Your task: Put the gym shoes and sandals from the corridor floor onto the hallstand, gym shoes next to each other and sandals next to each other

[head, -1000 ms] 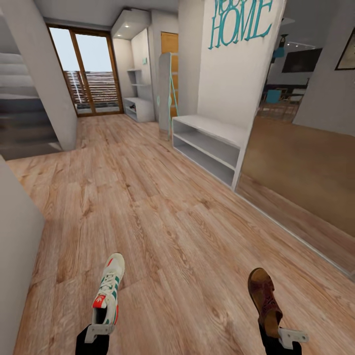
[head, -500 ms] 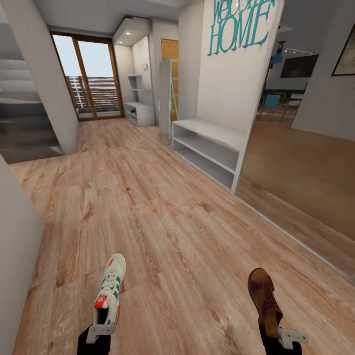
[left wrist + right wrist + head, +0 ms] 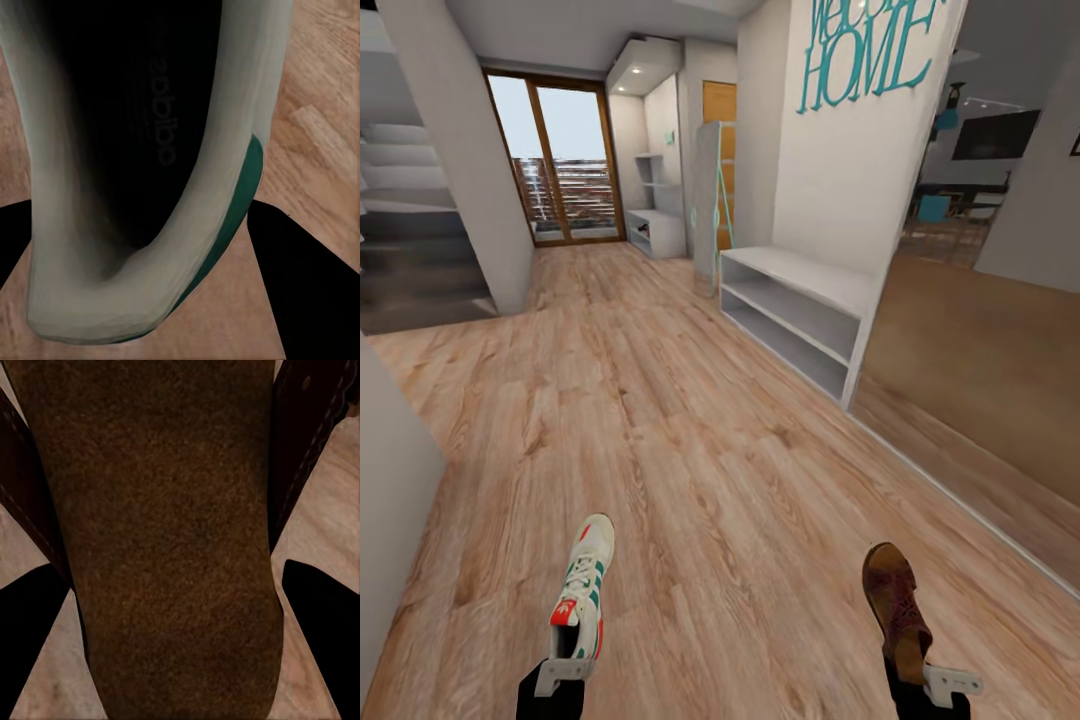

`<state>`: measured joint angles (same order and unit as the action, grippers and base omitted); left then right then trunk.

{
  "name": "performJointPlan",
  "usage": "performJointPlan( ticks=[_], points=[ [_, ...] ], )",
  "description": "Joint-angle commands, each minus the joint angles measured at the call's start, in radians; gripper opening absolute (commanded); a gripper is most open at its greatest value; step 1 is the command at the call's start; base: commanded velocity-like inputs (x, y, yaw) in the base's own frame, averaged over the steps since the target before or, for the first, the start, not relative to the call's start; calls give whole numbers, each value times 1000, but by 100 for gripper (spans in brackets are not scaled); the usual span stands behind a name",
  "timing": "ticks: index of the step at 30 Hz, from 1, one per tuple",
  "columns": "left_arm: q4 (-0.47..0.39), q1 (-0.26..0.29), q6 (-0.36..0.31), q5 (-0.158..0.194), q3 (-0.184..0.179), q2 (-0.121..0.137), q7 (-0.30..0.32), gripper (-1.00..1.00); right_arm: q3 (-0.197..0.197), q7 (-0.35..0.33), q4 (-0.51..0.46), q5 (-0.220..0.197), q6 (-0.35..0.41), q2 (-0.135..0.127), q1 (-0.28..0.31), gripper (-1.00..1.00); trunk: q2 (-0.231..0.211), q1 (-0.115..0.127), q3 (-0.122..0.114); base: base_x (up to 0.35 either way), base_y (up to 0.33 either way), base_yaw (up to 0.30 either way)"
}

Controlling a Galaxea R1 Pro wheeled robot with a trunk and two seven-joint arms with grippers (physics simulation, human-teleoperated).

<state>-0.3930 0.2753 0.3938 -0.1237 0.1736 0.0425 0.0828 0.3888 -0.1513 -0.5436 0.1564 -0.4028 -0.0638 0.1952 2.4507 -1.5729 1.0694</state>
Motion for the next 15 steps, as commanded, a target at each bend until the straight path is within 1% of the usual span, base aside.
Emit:
performJointPlan(
  ticks=[1,5,6,7,9,15],
  points=[
    [1,1,4,-10,9,-1,8,-100,9,-8,1,9,-4,2,1,-100,0,0,1,282,-166,259],
    [4,1,3,-9,9,-1,8,-100,8,-8,1,11,-3,3,1,-100,0,0,1,284,-167,270],
    [6,1,3,-6,9,-2,8,-100,7,-9,2,11,-3,4,1,-100,0,0,1,292,-168,275],
    [8,1,3,7,9,-2,8,-100,6,-9,4,12,-2,4,1,-100,0,0,2,298,-168,277],
    [9,1,3,14,9,-2,8,-100,7,-10,4,12,-3,4,1,-100,0,0,3,299,-167,277],
    [11,1,5,20,9,-3,9,-100,7,-8,5,11,-18,4,1,-100,0,0,6,300,-167,278]
  ],
)
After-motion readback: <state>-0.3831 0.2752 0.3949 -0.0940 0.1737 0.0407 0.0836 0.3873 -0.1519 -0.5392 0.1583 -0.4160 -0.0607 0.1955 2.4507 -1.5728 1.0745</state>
